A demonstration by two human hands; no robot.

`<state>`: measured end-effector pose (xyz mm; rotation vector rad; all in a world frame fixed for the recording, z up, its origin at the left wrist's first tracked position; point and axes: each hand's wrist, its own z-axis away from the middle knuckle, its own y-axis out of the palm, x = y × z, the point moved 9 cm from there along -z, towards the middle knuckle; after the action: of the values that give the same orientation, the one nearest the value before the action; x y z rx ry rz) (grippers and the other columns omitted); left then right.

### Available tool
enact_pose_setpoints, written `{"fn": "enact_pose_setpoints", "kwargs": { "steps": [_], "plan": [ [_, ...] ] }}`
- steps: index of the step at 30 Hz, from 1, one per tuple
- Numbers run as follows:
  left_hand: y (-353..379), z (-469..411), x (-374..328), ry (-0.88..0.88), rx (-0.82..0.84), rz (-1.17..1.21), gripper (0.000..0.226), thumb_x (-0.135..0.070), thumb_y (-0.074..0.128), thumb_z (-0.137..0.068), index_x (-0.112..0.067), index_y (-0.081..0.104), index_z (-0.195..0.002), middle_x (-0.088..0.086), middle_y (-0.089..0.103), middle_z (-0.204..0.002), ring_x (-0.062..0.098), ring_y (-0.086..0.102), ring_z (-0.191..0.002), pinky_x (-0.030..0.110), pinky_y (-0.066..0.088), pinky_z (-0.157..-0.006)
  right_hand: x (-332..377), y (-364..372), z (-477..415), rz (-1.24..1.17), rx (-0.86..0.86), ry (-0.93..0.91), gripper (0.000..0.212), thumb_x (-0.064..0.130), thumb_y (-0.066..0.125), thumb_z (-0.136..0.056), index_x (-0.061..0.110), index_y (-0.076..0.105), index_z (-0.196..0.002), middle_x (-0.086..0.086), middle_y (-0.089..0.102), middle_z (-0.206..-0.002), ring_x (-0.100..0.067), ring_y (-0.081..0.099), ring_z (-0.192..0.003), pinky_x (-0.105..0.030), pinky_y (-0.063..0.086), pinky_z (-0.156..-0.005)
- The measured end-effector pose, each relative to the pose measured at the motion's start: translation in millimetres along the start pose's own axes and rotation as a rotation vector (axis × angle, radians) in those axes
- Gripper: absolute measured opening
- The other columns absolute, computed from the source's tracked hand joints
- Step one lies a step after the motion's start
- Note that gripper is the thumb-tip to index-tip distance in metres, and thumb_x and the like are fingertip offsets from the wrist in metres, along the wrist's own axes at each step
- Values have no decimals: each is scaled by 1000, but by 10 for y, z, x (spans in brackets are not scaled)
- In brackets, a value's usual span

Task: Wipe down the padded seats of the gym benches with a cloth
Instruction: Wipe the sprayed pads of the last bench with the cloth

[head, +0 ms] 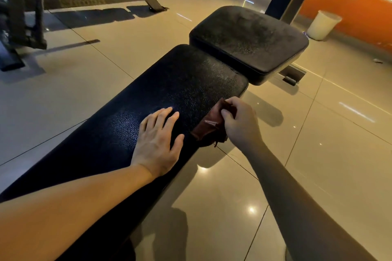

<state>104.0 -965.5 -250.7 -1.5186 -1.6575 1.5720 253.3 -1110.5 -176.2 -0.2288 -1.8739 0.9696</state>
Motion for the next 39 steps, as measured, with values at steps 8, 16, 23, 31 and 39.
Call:
{"fn": "enact_pose_setpoints", "kwargs": {
  "steps": [8, 16, 23, 31, 39],
  "plan": [
    [5, 8, 10, 2, -11, 17, 59, -48, 39, -98, -22, 38, -152, 0, 33, -158, 19, 25, -148, 43, 17, -123, 124, 182, 227, 122, -139, -36, 41, 25, 71, -92, 14, 56, -128, 0, 55, -117, -14, 49, -106, -20, 34, -89],
    [-13, 9, 78, -9, -40, 141, 51, -34, 36, -101, -24, 43, -151, -5, 35, -157, 15, 24, -147, 40, 15, -124, 214, 463, 639, 73, 115, -214, 10, 20, 68, -94, 20, 63, -103, 7, 58, -96, -11, 53, -91, -26, 44, -80],
    [7, 16, 62, 1, -36, 143, 50, -32, 36, -102, -23, 43, -150, -4, 36, -156, 15, 25, -148, 43, 17, -124, 292, 382, 104, 87, -23, -111, 9, 23, 67, -96, 18, 63, -103, 6, 60, -95, -8, 55, -90, -22, 47, -82],
    [-22, 4, 47, -1, -28, 145, 51, -32, 35, -101, -23, 43, -150, -4, 36, -156, 14, 24, -148, 40, 15, -124, -349, 182, 810, 49, -70, 15, 12, 15, 73, -90, 14, 65, -99, 7, 60, -89, -21, 61, -88, -26, 36, -74],
    [3, 10, 47, -12, -14, 83, 51, -33, 32, -102, -22, 41, -151, -3, 34, -157, 15, 24, -149, 42, 16, -125, 78, 13, 138, -147, -200, -10, 11, 22, 73, -92, 21, 70, -103, 15, 62, -86, 2, 57, -81, -11, 48, -75]
  ]
}}
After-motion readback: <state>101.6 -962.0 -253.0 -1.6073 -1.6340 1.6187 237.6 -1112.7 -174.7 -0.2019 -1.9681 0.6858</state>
